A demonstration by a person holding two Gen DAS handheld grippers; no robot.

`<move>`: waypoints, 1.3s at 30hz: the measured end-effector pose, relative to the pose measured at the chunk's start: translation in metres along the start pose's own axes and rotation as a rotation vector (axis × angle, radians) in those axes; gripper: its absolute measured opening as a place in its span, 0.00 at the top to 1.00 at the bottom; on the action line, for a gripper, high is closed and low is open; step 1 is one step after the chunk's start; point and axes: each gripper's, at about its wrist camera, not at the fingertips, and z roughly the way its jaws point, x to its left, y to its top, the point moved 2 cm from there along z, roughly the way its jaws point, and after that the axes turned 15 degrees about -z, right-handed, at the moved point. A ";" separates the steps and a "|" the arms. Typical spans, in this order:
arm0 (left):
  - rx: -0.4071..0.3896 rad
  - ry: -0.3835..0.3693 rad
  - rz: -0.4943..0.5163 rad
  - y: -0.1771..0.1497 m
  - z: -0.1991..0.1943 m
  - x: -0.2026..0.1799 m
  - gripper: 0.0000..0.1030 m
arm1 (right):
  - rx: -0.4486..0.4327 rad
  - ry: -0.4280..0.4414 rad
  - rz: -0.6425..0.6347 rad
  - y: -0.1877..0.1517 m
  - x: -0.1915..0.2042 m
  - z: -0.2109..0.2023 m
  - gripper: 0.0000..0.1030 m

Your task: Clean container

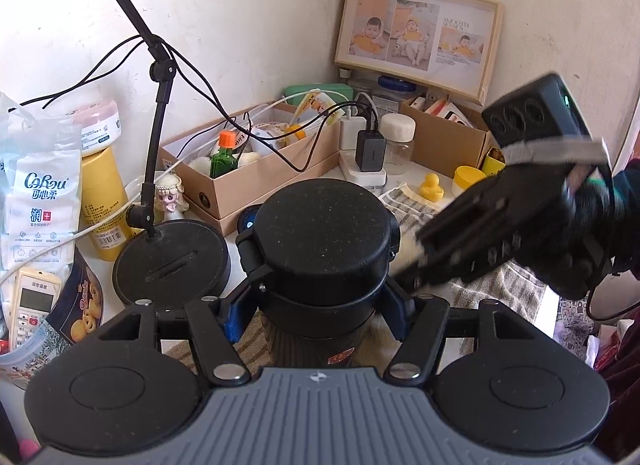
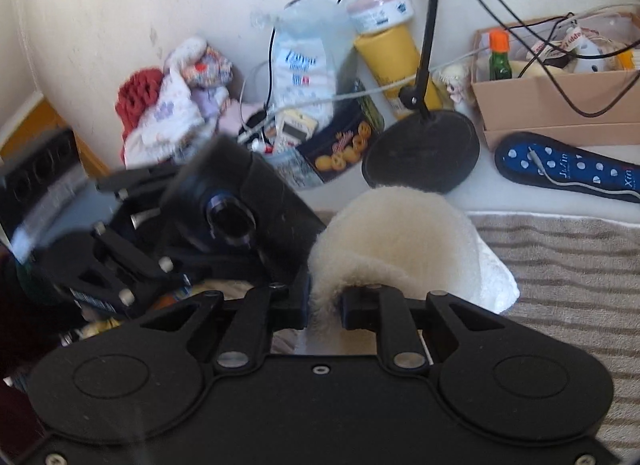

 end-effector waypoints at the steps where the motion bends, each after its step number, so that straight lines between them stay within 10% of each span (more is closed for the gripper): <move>1: 0.000 0.001 -0.002 -0.001 0.000 0.000 0.38 | 0.022 -0.006 -0.023 -0.002 0.002 0.005 0.86; 16: -0.011 0.002 -0.035 -0.002 -0.003 0.004 0.38 | 0.157 -0.035 0.116 -0.039 -0.026 0.049 0.87; 26: -0.009 -0.003 -0.019 -0.003 -0.005 0.001 0.38 | -0.116 0.152 0.442 -0.031 -0.055 0.008 0.86; 39: -0.008 0.001 -0.012 -0.005 -0.008 -0.001 0.38 | -0.294 0.282 0.363 0.038 -0.021 -0.036 0.86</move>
